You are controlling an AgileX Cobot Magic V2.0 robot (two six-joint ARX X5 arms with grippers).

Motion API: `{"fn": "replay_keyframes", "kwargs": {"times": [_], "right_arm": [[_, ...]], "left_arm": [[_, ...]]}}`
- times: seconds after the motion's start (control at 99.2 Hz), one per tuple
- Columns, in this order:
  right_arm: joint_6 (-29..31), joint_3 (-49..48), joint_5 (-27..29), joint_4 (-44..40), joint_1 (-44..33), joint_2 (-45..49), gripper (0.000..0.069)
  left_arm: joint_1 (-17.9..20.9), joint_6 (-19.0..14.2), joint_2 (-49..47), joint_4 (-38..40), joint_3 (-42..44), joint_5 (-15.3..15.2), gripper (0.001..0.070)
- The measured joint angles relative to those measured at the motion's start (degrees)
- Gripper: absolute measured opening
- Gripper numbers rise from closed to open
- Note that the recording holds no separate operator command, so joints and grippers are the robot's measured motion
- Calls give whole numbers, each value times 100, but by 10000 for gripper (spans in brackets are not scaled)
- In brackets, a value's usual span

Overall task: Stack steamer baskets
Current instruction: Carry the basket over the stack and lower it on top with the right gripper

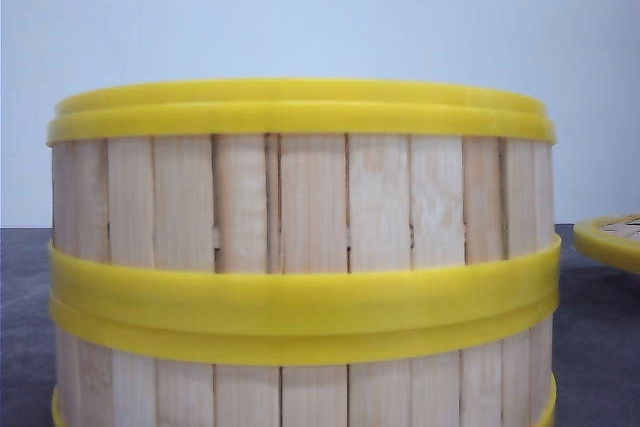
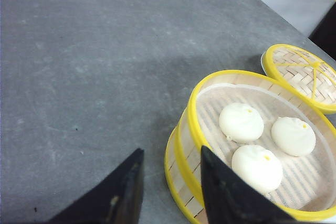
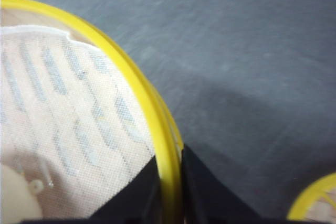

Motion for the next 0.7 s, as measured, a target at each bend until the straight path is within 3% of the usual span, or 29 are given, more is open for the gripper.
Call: {"fn": "replay_keyframes", "kwargs": {"times": [0.343,0.696], "right_arm": [[-103,-2,612,-15,1043,778,29],[-144,-372,883,282,1322,1456,29]], "left_arm": [[0,0,0,0,0,13,184],[0,0,0,0,0,15,184]]}}
